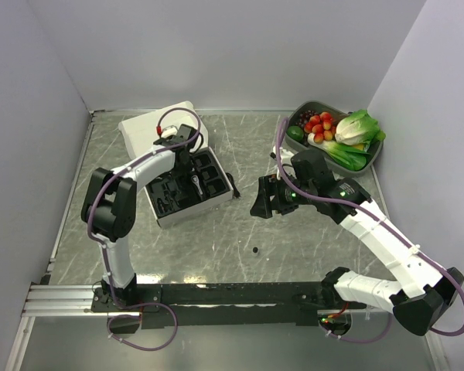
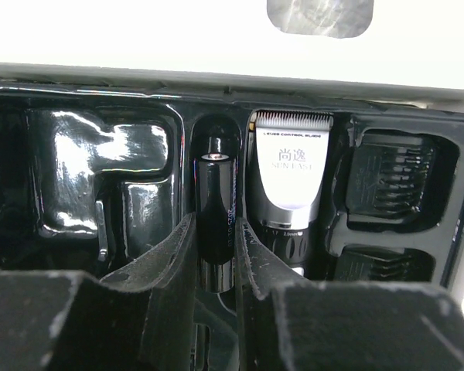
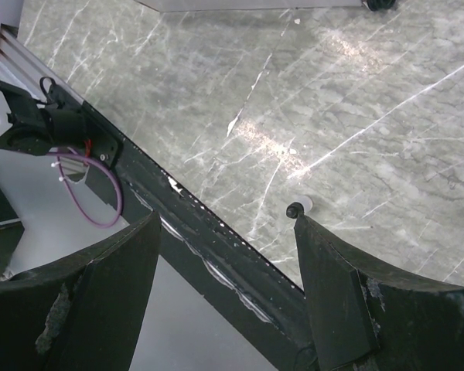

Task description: Sort the hair-cutting tools

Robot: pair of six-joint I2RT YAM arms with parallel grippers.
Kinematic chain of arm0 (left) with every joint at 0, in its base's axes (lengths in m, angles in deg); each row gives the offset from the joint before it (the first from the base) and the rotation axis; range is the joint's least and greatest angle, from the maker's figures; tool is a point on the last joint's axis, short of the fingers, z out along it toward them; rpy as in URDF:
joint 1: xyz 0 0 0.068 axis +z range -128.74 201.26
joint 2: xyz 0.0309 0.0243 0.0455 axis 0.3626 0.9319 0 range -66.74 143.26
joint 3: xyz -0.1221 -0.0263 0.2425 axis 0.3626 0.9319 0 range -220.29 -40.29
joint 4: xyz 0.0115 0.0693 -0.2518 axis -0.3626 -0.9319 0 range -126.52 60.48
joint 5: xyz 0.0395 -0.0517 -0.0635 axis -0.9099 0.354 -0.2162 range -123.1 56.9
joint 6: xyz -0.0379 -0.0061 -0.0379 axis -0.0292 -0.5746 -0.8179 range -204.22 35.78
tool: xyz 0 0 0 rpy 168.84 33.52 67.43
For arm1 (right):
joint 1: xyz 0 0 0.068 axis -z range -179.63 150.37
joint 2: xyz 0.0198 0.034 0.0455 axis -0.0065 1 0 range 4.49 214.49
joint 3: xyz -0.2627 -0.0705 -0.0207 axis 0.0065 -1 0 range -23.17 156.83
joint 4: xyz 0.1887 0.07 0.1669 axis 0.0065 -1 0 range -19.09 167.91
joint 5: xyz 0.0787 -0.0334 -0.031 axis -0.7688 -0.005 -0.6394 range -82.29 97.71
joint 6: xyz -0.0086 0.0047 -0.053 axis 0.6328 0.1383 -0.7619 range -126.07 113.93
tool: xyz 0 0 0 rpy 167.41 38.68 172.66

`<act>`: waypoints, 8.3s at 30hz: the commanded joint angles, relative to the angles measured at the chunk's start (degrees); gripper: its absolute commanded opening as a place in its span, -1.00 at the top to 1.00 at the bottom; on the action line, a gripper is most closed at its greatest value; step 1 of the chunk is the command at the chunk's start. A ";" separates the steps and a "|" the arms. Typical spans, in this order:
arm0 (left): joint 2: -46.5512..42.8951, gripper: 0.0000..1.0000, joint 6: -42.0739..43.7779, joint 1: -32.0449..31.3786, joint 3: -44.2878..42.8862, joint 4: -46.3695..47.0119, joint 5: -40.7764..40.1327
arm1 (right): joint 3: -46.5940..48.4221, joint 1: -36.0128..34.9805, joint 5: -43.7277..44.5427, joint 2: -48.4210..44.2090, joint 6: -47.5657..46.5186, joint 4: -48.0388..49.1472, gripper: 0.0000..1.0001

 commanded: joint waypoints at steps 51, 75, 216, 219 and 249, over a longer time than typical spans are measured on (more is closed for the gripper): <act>-3.46 0.95 2.70 1.25 -4.01 1.29 -0.43 | -0.94 -0.09 -0.89 -0.23 -0.94 2.60 -0.57; -1.26 0.98 1.20 1.33 3.81 5.24 -0.69 | -1.99 -0.09 -1.06 0.82 -1.20 2.78 -0.57; -55.84 -0.86 20.90 0.28 24.64 19.22 95.02 | 30.51 -9.76 -31.74 18.39 -6.91 -15.32 0.69; -55.58 -0.62 19.49 -0.16 24.56 21.06 95.46 | 32.19 -9.84 -31.82 20.07 -6.83 -15.59 0.69; -51.79 0.06 24.49 -2.18 20.78 16.32 97.22 | 42.48 -10.19 -33.06 28.51 -5.33 -14.98 0.68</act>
